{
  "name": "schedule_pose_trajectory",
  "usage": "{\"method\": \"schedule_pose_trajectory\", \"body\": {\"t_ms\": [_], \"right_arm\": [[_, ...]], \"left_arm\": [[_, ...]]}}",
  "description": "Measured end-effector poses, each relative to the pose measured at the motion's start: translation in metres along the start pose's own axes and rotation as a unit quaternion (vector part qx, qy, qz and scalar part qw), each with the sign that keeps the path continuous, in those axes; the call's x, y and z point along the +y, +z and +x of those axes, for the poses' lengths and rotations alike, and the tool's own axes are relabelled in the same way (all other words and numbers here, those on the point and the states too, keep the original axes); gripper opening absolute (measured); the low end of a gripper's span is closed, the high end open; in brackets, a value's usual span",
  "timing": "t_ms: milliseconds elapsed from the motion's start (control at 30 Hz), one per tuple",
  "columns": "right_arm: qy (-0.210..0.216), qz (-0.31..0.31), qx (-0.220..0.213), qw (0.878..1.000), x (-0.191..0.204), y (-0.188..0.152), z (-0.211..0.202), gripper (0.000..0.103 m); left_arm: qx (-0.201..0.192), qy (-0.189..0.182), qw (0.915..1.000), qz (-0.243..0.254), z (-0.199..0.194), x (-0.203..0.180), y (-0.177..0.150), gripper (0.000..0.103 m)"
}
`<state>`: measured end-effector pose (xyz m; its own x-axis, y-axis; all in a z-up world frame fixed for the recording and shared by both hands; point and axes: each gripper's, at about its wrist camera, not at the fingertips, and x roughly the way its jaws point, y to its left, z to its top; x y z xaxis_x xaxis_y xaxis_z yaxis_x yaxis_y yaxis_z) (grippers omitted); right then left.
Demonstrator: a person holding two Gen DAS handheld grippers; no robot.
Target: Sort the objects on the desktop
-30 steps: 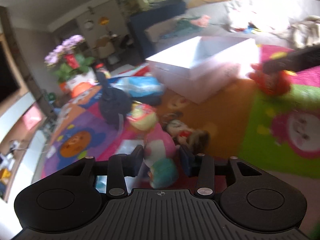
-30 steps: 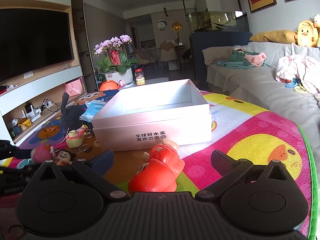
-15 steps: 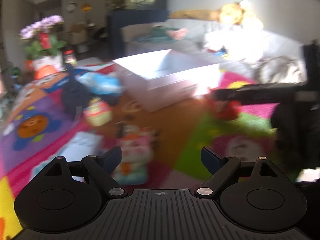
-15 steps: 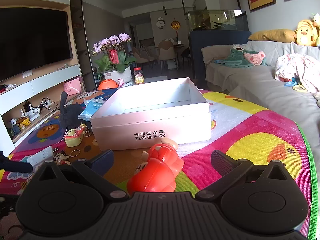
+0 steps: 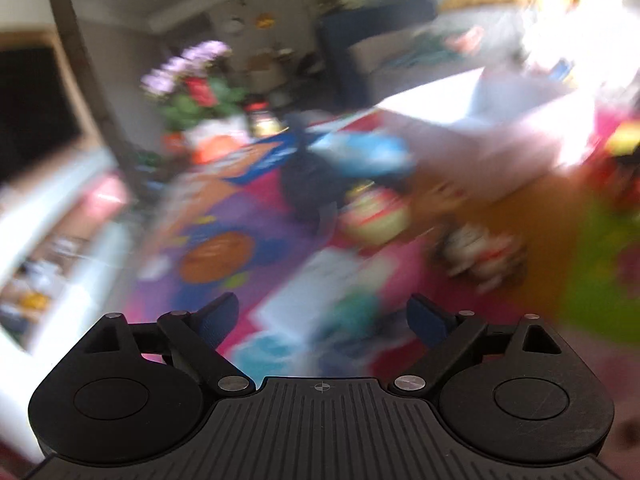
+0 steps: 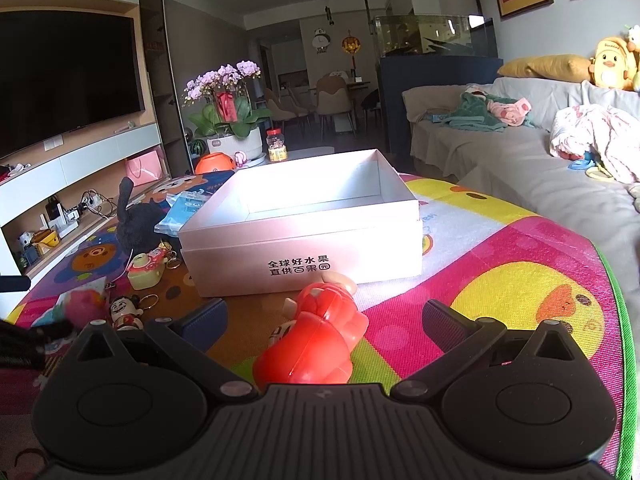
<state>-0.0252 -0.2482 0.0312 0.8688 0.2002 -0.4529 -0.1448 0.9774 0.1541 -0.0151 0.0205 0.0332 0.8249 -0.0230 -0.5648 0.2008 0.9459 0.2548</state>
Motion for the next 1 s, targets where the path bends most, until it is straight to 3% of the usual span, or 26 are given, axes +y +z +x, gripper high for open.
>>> {"method": "schedule_pose_trajectory", "body": {"t_ms": [33, 133, 200, 300, 367, 533, 700, 833, 900, 967, 1000], "right_arm": [[0.0, 0.0, 0.001, 1.0, 0.0, 0.0, 0.001, 0.103], [-0.001, -0.001, 0.004, 1.0, 0.0, 0.0, 0.002, 0.103], [-0.003, -0.001, 0.004, 1.0, 0.0, 0.0, 0.001, 0.103], [-0.003, -0.001, 0.003, 1.0, 0.0, 0.0, 0.001, 0.103], [-0.002, -0.001, 0.004, 1.0, 0.0, 0.0, 0.001, 0.103], [0.001, -0.003, 0.009, 1.0, 0.0, 0.0, 0.001, 0.103], [0.003, -0.013, 0.035, 0.999, 0.003, 0.003, 0.009, 0.103], [0.006, -0.018, 0.062, 0.998, 0.006, 0.006, 0.02, 0.103], [0.011, -0.023, 0.072, 0.997, 0.008, 0.007, 0.024, 0.096], [0.011, -0.042, 0.091, 0.995, 0.013, 0.006, 0.029, 0.075], [0.009, -0.052, 0.102, 0.993, 0.015, 0.005, 0.03, 0.069]], "left_arm": [[-0.006, -0.055, 0.9983, -0.017, -0.004, 0.0, 0.006, 0.095], [-0.012, -0.162, 0.9864, -0.02, -0.006, -0.015, 0.018, 0.095], [-0.014, -0.189, 0.9819, -0.002, -0.001, -0.031, 0.021, 0.095], [-0.011, -0.162, 0.986, 0.037, 0.017, -0.051, 0.024, 0.096], [0.002, -0.151, 0.9879, 0.034, 0.033, -0.054, 0.026, 0.096], [0.015, -0.167, 0.9855, 0.025, 0.047, -0.054, 0.027, 0.095], [0.02, -0.221, 0.9742, 0.045, 0.037, -0.072, 0.021, 0.08], [0.013, -0.21, 0.9765, 0.047, 0.028, -0.082, 0.016, 0.073], [0.013, -0.2, 0.979, 0.039, 0.03, -0.085, 0.017, 0.072], [0.013, -0.191, 0.9809, 0.034, 0.029, -0.088, 0.018, 0.072], [0.013, -0.188, 0.9814, 0.037, 0.026, -0.089, 0.018, 0.072]]}}
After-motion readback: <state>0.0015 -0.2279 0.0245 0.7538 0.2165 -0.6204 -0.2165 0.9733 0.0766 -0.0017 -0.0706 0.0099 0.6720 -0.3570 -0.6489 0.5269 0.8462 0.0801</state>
